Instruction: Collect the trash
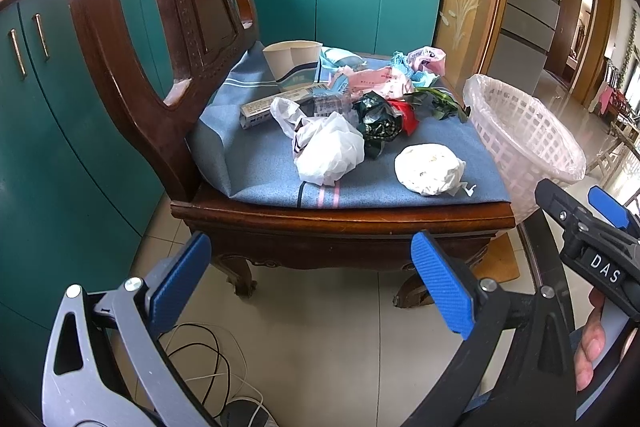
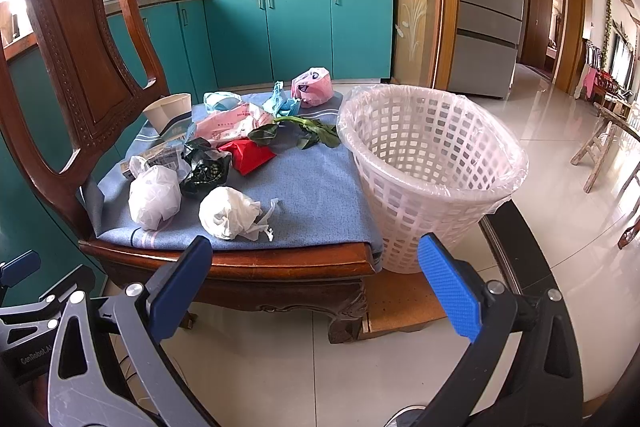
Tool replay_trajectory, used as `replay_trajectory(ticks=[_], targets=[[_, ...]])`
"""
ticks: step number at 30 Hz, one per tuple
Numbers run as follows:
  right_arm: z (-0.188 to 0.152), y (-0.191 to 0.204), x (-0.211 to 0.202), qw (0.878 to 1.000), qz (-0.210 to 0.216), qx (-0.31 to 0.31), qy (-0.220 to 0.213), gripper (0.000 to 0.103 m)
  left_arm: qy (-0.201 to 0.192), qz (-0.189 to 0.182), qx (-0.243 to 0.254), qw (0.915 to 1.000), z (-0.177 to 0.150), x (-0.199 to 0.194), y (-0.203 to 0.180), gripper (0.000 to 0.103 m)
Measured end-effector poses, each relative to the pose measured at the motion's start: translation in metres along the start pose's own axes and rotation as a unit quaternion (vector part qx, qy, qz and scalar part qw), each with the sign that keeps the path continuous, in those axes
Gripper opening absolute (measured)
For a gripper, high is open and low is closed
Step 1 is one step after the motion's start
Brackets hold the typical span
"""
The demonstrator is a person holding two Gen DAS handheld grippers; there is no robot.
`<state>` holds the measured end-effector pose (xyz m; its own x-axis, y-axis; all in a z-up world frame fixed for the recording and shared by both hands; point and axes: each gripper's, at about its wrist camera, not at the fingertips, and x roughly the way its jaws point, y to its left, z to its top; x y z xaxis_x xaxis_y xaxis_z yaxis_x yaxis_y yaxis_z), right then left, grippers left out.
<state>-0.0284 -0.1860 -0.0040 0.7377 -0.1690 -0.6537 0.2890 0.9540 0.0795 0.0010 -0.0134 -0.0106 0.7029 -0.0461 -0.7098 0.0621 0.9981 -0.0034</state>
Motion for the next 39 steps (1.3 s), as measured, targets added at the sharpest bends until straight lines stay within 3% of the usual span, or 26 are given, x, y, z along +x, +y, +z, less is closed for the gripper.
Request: replay_trajectory(ticks=[20, 26, 31, 34, 39], targets=[[-0.003, -0.002, 0.002, 1.0, 0.003, 0.002, 0.002, 0.1, -0.002, 0.01, 0.013, 0.9999, 0.0, 0.002, -0.002, 0.1], [-0.002, 0.0, 0.009, 0.999, 0.036, 0.004, 0.008, 0.1, -0.01, 0.021, 0.014, 0.9996, 0.0, 0.009, -0.002, 0.1], [0.002, 0.018, 0.027, 0.997, 0.06, -0.053, 0.016, 0.1, -0.021, -0.023, -0.025, 0.9992, -0.004, 0.023, 0.012, 0.1], [0.008, 0.031, 0.042, 0.994, 0.067, -0.086, 0.027, 0.1, 0.005, -0.021, -0.044, 0.9988, -0.002, 0.039, 0.018, 0.097], [0.015, 0.056, 0.076, 0.988, 0.06, -0.138, 0.04, 0.099, 0.022, -0.004, -0.033, 0.9992, 0.004, 0.054, 0.025, 0.095]])
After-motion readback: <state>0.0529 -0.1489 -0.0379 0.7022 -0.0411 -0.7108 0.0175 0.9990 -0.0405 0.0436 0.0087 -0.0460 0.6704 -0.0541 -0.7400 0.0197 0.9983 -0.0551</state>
